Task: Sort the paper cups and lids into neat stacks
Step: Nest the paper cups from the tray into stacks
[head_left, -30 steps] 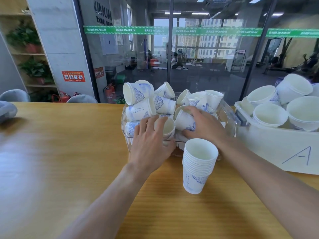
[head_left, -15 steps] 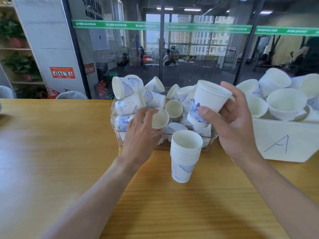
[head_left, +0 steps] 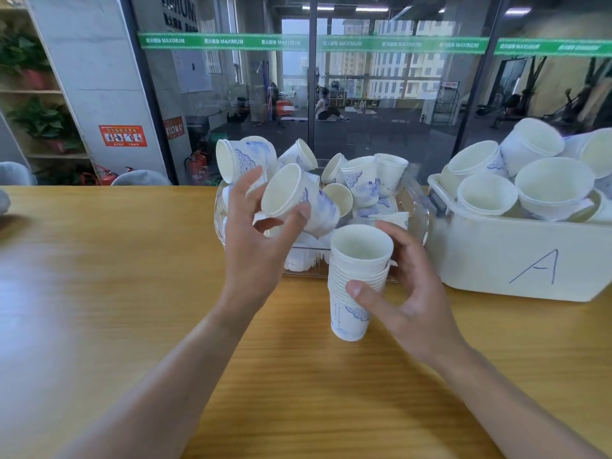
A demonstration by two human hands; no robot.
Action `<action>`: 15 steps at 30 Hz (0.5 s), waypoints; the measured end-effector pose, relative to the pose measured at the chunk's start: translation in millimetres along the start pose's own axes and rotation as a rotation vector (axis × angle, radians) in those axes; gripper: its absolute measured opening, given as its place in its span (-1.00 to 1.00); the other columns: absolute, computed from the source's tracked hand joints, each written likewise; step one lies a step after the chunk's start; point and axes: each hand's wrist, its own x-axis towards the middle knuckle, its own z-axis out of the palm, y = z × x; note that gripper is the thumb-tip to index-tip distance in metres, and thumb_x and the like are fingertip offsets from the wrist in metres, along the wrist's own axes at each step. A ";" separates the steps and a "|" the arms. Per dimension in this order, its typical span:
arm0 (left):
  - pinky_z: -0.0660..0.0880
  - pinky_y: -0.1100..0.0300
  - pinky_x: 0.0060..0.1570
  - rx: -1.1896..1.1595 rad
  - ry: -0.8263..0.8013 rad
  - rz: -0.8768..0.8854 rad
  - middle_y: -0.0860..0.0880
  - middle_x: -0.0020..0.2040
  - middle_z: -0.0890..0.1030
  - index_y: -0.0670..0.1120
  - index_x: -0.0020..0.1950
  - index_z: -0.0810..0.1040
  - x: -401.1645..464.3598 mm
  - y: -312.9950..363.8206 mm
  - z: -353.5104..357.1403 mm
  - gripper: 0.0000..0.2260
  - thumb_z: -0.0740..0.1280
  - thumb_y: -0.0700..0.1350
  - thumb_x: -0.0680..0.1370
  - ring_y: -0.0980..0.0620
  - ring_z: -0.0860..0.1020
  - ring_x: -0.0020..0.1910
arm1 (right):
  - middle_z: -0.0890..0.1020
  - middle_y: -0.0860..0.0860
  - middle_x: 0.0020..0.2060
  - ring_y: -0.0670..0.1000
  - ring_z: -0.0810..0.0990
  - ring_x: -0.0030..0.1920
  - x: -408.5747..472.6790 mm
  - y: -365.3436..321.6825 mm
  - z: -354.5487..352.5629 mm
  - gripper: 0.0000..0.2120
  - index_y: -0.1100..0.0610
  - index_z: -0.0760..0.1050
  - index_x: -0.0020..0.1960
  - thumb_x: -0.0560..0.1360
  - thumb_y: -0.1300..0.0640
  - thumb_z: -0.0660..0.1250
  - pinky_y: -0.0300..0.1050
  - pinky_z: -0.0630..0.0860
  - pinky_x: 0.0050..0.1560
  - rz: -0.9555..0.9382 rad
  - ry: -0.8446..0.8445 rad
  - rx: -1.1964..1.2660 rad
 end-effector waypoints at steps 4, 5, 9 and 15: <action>0.58 0.16 0.08 -0.149 0.020 -0.031 -0.02 0.15 0.68 -0.09 0.47 0.35 5.3 18.4 1.9 -0.48 0.46 -0.12 0.57 0.07 0.67 0.05 | 0.58 -0.17 0.33 -0.03 0.57 0.35 -6.8 7.6 5.6 -0.26 -0.20 0.35 0.46 0.36 -0.14 0.57 -0.04 0.52 0.29 0.058 -0.007 0.027; 0.59 0.17 0.07 -0.178 0.007 -0.042 0.01 0.13 0.68 -0.10 0.48 0.35 5.0 22.6 2.6 -0.47 0.45 -0.10 0.56 0.09 0.67 0.03 | 0.58 -0.18 0.33 -0.05 0.57 0.34 -8.0 8.5 7.0 -0.25 -0.23 0.33 0.46 0.35 -0.14 0.57 -0.06 0.52 0.29 0.072 -0.016 0.031; 0.59 0.18 0.06 -0.265 -0.119 -0.093 0.00 0.09 0.68 -0.05 0.50 0.33 -1.2 30.2 6.6 -0.41 0.49 -0.07 0.54 0.11 0.67 0.01 | 0.56 -0.20 0.35 -0.07 0.56 0.35 -10.6 8.3 9.8 -0.22 -0.25 0.30 0.48 0.35 -0.13 0.58 -0.07 0.51 0.30 0.094 -0.024 0.042; 0.55 -0.04 0.29 -0.113 -0.333 -0.085 0.04 0.23 0.67 0.06 0.52 0.33 -14.4 25.3 13.8 -0.35 0.51 0.02 0.49 0.00 0.65 0.21 | 0.55 -0.21 0.37 -0.05 0.55 0.37 -14.4 5.0 11.1 -0.21 -0.08 0.26 0.53 0.43 0.07 0.60 0.04 0.51 0.35 0.098 -0.071 0.025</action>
